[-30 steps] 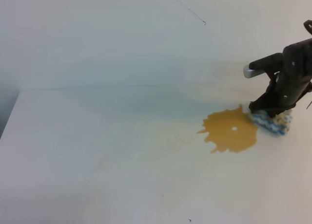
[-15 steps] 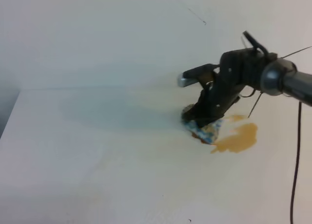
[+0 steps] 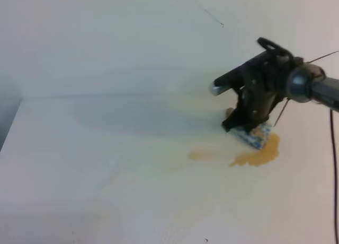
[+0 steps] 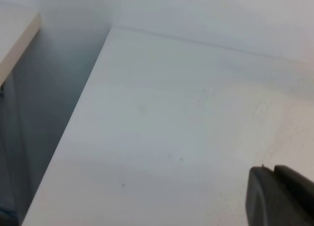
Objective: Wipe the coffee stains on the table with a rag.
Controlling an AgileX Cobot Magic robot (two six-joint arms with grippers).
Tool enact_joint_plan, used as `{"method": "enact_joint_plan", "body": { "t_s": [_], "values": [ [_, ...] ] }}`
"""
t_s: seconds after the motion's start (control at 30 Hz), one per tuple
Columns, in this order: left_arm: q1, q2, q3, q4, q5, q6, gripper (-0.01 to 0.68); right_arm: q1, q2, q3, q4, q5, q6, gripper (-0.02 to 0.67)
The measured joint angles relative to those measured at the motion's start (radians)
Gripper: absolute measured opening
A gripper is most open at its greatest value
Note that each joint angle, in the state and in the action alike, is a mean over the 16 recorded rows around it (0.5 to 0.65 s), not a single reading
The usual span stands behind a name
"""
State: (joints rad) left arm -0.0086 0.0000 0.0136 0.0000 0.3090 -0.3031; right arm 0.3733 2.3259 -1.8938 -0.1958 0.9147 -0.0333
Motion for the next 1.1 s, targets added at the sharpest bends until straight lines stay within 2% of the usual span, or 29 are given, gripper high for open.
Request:
{"method": "enact_joint_plan", "body": {
  "t_s": [0.13, 0.27, 0.43, 0.57, 0.77, 0.97, 1.1],
  "values": [
    [0.000, -0.003, 0.005, 0.000, 0.000, 0.000, 0.001, -0.105, -0.001, 0.000, -0.010, 0.080, 0.033, 0.002],
    [0.000, -0.003, 0.003, 0.000, 0.000, 0.000, 0.001, -0.189, -0.003, 0.000, 0.050, 0.172, 0.010, 0.002],
    [0.000, -0.003, 0.005, 0.000, 0.000, 0.000, 0.001, -0.213, -0.005, 0.000, 0.161, 0.259, -0.046, 0.002],
    [0.000, -0.003, 0.003, 0.000, 0.000, 0.000, 0.001, -0.149, -0.003, 0.000, 0.252, 0.272, -0.091, 0.002],
    [0.000, 0.000, 0.000, 0.000, 0.001, 0.000, 0.001, 0.047, 0.002, 0.000, 0.338, 0.171, -0.134, 0.001],
    [0.000, 0.000, 0.000, 0.000, 0.001, 0.000, 0.001, 0.240, 0.008, 0.000, 0.286, 0.009, -0.137, 0.001],
    [0.000, 0.000, 0.000, 0.000, 0.001, 0.000, 0.001, 0.298, 0.011, 0.000, 0.199, -0.068, -0.114, 0.001]
  ]
}}
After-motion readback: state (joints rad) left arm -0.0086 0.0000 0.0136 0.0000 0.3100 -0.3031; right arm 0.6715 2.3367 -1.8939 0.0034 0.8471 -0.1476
